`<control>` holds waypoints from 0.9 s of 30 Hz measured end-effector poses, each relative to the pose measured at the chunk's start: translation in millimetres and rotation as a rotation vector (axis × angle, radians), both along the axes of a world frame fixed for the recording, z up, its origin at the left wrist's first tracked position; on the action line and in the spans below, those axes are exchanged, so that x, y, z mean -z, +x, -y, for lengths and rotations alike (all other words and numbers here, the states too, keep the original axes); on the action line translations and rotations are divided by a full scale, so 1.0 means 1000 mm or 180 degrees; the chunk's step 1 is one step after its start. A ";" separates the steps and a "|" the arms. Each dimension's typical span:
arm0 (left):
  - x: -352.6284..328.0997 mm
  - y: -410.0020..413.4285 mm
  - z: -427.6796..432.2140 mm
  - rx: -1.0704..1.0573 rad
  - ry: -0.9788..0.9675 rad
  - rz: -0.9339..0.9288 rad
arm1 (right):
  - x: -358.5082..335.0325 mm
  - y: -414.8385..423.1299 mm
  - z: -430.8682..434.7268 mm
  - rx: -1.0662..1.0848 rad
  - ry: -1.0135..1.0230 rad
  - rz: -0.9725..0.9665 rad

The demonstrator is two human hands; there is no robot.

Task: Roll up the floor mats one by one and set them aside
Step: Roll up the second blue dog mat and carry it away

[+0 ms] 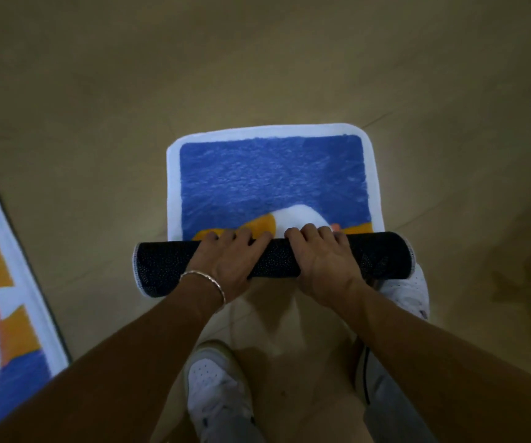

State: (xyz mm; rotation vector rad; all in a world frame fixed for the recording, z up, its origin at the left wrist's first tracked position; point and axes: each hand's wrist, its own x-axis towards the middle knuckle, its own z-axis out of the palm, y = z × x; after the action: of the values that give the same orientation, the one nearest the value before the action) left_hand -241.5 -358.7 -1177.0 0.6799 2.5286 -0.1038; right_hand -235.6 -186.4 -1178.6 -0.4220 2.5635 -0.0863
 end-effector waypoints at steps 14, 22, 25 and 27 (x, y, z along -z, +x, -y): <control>0.035 0.025 -0.003 0.0100 -0.0119 0.0424 | 0.035 0.033 0.003 0.0017 -0.0002 0.0128; 0.027 -0.001 -0.016 0.0078 -0.0202 0.1559 | 0.034 0.038 -0.008 -0.0146 0.0044 0.0512; 0.034 0.015 -0.006 0.0312 0.0091 0.0645 | 0.037 0.015 -0.009 -0.0093 -0.0017 0.0718; 0.042 0.030 -0.001 0.0323 0.0073 0.0030 | 0.039 0.004 -0.009 -0.0127 0.0003 0.0950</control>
State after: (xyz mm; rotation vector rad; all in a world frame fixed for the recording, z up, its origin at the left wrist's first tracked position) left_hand -211.5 -357.4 -1219.2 0.8158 2.4895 -0.1069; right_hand -231.9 -177.4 -1217.7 -0.4252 2.2608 -0.1239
